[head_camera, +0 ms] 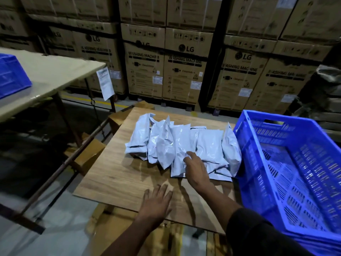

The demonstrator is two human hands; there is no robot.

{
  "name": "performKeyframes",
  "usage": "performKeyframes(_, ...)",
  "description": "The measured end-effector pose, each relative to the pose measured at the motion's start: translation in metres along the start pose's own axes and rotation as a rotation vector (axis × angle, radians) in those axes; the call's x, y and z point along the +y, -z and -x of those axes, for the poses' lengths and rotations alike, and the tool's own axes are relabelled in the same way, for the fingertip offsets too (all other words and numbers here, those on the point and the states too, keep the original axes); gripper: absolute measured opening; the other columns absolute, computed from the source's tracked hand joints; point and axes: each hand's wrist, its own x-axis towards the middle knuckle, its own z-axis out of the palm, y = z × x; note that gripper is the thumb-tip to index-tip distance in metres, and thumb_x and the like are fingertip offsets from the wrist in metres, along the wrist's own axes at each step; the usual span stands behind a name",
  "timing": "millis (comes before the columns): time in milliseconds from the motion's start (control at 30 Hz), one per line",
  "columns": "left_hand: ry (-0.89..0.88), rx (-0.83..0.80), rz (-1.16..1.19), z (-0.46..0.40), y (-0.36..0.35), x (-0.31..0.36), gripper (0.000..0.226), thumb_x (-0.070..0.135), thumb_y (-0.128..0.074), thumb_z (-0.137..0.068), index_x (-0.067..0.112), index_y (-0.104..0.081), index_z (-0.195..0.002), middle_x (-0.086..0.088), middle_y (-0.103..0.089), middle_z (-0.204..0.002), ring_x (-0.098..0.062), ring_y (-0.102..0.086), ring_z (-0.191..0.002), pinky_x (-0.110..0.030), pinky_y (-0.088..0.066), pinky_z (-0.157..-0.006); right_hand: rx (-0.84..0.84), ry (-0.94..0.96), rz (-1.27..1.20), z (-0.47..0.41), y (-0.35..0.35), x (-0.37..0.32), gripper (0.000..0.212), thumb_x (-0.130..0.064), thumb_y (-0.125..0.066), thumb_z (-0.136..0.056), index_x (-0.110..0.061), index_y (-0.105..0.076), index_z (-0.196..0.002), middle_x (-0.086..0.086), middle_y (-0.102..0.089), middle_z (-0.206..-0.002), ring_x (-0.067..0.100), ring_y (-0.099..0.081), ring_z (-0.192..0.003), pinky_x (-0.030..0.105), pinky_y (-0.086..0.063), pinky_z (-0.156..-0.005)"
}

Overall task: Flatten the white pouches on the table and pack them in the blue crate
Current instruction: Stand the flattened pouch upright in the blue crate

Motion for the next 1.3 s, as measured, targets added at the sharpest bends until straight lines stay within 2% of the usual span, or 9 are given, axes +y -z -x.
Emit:
performKeyframes(133,0.009,0.016,0.048,0.007,0.008,0.001,0.063,0.053,-0.037,-0.099,0.02,-0.041,-0.152,-0.009,-0.027,-0.165,-0.035,-0.031,-0.148,-0.064,-0.028,-0.112,0.116,0.049,-0.102,0.03,-0.004,0.012,0.025,0.012,-0.057,-0.069,-0.001,-0.067,-0.088,0.021,-0.065,-0.107,0.041,-0.064,-0.091,0.04,-0.054,-0.069)
performKeyframes(267,0.036,0.083,0.061,0.011,-0.002,0.0,0.097,0.058,-0.085,-0.065,0.015,-0.048,-0.143,-0.016,-0.04,-0.158,-0.037,-0.05,-0.136,-0.061,-0.05,-0.093,0.057,0.019,-0.195,0.071,-0.008,0.034,0.044,-0.001,-0.053,-0.071,-0.007,-0.071,-0.111,0.016,-0.063,-0.118,0.033,-0.063,-0.108,0.027,-0.047,-0.086)
performKeyframes(467,-0.043,0.206,0.06,0.021,-0.007,0.0,0.108,0.054,-0.085,-0.07,0.019,-0.028,-0.155,-0.011,-0.02,-0.168,-0.036,-0.035,-0.147,-0.066,-0.042,-0.101,-0.282,-0.093,-0.034,0.109,0.004,0.062,0.056,-0.015,-0.045,-0.067,-0.025,-0.066,-0.118,0.003,-0.06,-0.126,0.029,-0.056,-0.113,0.038,-0.047,-0.09)
performKeyframes(567,-0.022,0.219,0.067,0.025,-0.006,0.003,0.102,0.051,-0.088,-0.068,0.017,-0.037,-0.149,-0.012,-0.028,-0.165,-0.037,-0.037,-0.146,-0.066,-0.043,-0.102,-0.176,-0.146,0.241,0.112,0.007,0.052,0.039,-0.033,-0.043,-0.077,-0.031,-0.068,-0.107,-0.001,-0.067,-0.109,0.03,-0.061,-0.101,0.039,-0.046,-0.08)
performKeyframes(700,-0.047,0.258,0.003,0.03,-0.006,0.004,0.102,0.054,-0.087,-0.066,0.018,-0.039,-0.149,-0.011,-0.027,-0.166,-0.037,-0.035,-0.147,-0.066,-0.04,-0.104,-0.206,-0.173,0.179,0.109,0.001,0.014,0.067,-0.061,-0.04,-0.092,-0.024,-0.04,-0.147,0.004,-0.045,-0.145,0.029,-0.043,-0.132,0.049,-0.04,-0.102)
performKeyframes(800,-0.049,0.254,0.003,0.035,-0.007,0.005,0.103,0.055,-0.084,-0.069,0.02,-0.036,-0.153,-0.01,-0.021,-0.168,-0.039,-0.03,-0.149,-0.068,-0.04,-0.103,-0.379,-0.136,0.24,0.109,-0.007,0.001,0.075,-0.049,-0.049,-0.095,-0.024,-0.014,-0.156,0.005,-0.017,-0.161,0.03,-0.027,-0.141,0.053,-0.03,-0.109)
performKeyframes(1067,-0.097,0.298,0.045,0.047,-0.011,0.003,0.12,0.068,-0.083,-0.062,0.022,-0.03,-0.159,-0.007,-0.016,-0.169,-0.04,-0.03,-0.149,-0.068,-0.045,-0.098,-0.383,0.087,0.306,0.128,0.005,0.015,0.073,-0.016,-0.054,-0.081,-0.03,-0.032,-0.149,-0.003,-0.025,-0.162,0.023,-0.025,-0.146,0.048,-0.015,-0.118)
performKeyframes(1200,-0.125,0.293,-0.023,0.043,-0.007,0.013,0.106,0.07,-0.07,-0.076,0.024,-0.027,-0.16,-0.005,-0.011,-0.17,-0.041,-0.019,-0.153,-0.071,-0.035,-0.106,-0.403,0.207,0.341,0.117,0.008,0.014,0.071,-0.017,-0.061,-0.084,-0.03,-0.033,-0.148,-0.005,-0.022,-0.163,0.024,-0.012,-0.151,0.053,-0.005,-0.121)
performKeyframes(1300,-0.105,0.26,0.002,0.038,-0.011,0.012,0.084,0.071,-0.047,-0.091,0.027,-0.029,-0.159,-0.002,-0.015,-0.17,-0.036,-0.021,-0.153,-0.07,-0.037,-0.105,-0.407,0.208,0.257,0.107,0.008,0.011,0.06,-0.02,-0.056,-0.084,-0.023,-0.045,-0.143,0.0,-0.036,-0.156,0.028,-0.021,-0.148,0.051,-0.012,-0.12)
